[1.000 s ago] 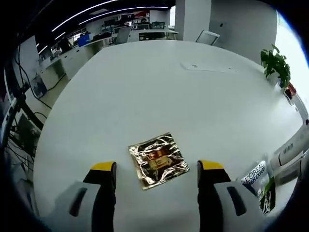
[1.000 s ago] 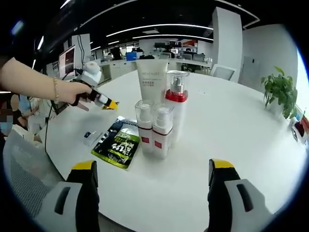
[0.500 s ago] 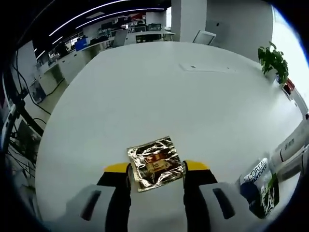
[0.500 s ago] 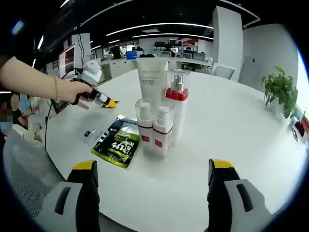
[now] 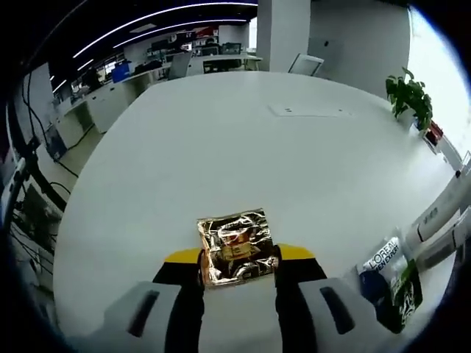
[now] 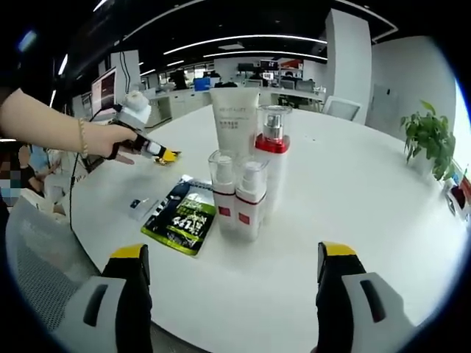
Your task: Arrange the skincare products in the storage area until every visible bottle or jar stands upright without overlapping.
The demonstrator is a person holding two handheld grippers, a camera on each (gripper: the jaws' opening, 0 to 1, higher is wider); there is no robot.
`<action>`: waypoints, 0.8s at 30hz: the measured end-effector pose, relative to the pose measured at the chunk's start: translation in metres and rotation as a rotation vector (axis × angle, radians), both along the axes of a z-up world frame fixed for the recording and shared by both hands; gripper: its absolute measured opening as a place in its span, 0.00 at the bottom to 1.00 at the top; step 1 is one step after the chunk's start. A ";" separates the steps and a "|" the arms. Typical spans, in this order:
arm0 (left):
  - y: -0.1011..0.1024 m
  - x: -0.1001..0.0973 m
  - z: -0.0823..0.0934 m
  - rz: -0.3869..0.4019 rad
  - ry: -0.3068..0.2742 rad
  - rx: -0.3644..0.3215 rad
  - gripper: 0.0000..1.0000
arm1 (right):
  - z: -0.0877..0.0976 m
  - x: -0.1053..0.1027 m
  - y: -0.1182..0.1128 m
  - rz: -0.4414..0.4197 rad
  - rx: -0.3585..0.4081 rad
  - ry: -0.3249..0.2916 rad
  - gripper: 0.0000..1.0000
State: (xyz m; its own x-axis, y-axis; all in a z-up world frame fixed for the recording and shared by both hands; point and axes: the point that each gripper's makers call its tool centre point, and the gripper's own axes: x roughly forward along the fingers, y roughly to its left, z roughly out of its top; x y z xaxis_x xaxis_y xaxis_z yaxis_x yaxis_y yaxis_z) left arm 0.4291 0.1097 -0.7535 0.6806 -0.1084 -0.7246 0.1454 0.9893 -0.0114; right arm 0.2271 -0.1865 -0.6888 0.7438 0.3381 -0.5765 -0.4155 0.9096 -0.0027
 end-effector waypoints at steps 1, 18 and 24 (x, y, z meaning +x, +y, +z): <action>-0.001 0.000 0.000 -0.007 -0.006 -0.003 0.31 | 0.000 0.000 0.000 0.002 0.000 -0.001 0.94; -0.019 -0.049 0.026 -0.128 -0.064 0.012 0.31 | 0.006 0.001 0.004 0.012 0.024 -0.024 0.93; -0.034 -0.067 0.036 -0.183 -0.087 0.016 0.31 | 0.010 0.000 0.007 0.021 0.028 -0.036 0.92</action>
State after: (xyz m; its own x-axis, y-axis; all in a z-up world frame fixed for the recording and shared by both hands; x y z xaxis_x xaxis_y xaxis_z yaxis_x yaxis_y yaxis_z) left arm 0.3622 0.0759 -0.7177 0.7106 -0.2248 -0.6667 0.3223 0.9463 0.0244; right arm 0.2271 -0.1800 -0.6792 0.7568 0.3694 -0.5393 -0.4343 0.9007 0.0076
